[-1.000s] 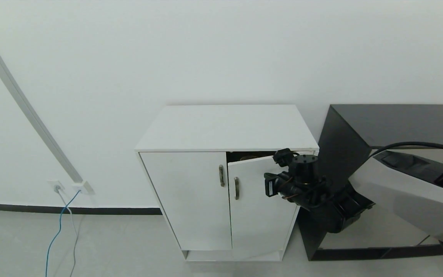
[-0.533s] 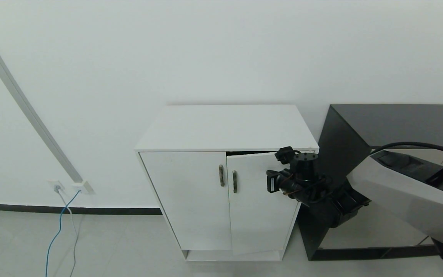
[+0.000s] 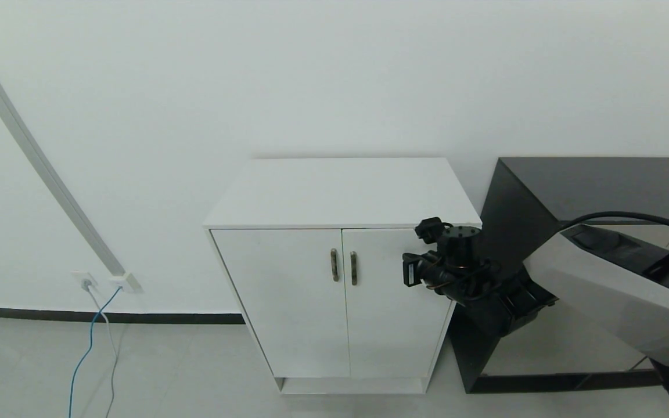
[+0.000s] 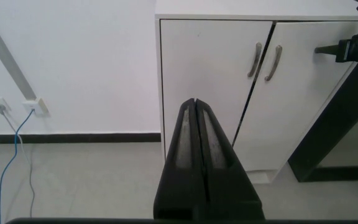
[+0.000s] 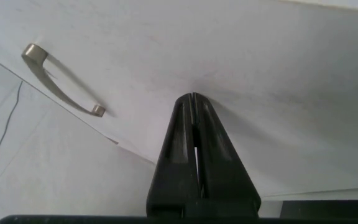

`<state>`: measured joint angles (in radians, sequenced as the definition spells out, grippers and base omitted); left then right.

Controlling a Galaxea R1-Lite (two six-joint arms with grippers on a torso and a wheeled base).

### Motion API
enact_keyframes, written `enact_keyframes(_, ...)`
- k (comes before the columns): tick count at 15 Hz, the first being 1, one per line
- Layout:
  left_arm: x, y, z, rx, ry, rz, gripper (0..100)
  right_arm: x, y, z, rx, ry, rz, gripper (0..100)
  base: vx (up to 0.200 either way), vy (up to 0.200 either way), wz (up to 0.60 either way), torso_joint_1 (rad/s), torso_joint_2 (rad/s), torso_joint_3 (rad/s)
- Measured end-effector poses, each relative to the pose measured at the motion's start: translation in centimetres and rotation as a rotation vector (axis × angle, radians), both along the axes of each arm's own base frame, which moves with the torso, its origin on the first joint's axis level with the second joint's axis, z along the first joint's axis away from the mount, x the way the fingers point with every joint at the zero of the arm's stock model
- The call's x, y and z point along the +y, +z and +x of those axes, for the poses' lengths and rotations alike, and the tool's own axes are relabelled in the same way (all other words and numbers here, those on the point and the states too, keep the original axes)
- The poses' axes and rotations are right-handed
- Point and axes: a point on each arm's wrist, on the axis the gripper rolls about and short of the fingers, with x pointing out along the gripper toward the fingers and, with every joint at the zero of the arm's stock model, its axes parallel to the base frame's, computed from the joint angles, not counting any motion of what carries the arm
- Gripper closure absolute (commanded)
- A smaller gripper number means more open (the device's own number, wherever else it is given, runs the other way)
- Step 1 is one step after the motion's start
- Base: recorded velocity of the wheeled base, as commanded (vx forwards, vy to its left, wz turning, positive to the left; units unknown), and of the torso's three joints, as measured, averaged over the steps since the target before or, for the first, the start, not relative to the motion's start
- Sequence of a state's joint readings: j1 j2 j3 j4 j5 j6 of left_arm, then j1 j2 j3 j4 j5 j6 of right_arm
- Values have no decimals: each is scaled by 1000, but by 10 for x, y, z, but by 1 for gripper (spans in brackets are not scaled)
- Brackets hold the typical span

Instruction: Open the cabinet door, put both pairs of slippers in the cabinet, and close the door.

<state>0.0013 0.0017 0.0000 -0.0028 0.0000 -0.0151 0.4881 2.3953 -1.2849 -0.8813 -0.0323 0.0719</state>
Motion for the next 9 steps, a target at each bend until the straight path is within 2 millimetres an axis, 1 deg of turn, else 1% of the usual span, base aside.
enact_keyframes(9,0,0,0,0,0,0,100,0,2,3,-11,-3,6,100,0,0,0,0,0,0)
